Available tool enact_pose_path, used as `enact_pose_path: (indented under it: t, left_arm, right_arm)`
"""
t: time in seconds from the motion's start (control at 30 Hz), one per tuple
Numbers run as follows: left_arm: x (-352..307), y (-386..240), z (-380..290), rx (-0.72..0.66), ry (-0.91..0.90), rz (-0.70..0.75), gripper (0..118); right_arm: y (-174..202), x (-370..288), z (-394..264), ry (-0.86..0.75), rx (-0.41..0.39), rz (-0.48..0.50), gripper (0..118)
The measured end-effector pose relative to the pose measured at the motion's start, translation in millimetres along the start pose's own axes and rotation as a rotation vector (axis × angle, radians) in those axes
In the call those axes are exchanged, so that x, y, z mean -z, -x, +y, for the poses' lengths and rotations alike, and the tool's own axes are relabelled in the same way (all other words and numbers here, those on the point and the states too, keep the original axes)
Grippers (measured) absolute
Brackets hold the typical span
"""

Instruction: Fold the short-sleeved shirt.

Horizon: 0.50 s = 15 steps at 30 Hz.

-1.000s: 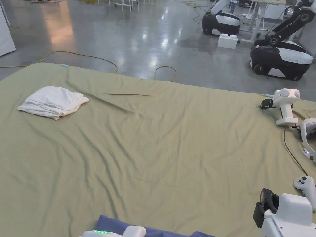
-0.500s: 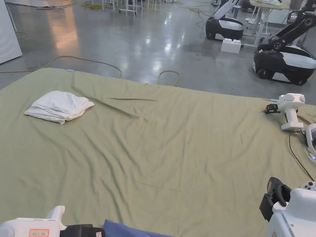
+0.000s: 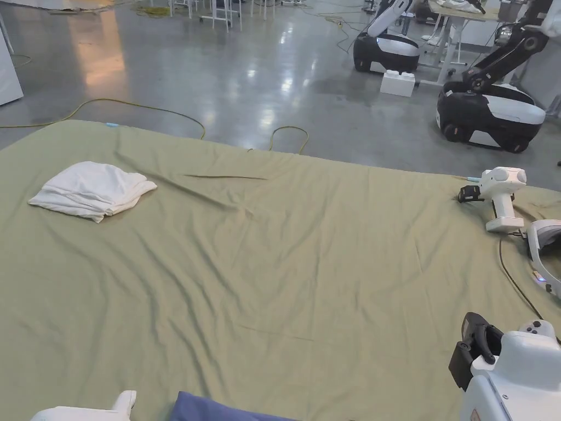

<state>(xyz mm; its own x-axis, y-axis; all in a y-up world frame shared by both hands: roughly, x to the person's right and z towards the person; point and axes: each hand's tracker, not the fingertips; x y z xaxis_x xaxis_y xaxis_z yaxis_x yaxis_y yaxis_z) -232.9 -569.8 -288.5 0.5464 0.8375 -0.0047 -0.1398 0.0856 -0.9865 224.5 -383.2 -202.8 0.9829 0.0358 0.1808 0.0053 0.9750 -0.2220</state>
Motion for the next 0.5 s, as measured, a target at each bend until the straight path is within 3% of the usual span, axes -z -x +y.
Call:
enact_pose_path:
  t: [0.03, 0.3, 0.5]
  left_arm:
    - [-5, 7, 5, 0.023, -0.005, 0.057, 14]
    - [-45, -21, 2, 0.064, -0.114, -0.051, 10]
    - [-117, -33, 24, 0.095, -0.231, 0.066, 10]
  right_arm:
    - [0, 0, 0, 0.002, -0.001, -0.001, 0]
    - [-2, 1, -1, 0.010, -0.012, 0.002, 0]
    - [-2, 3, 0, 0.014, -0.015, 0.009, 0]
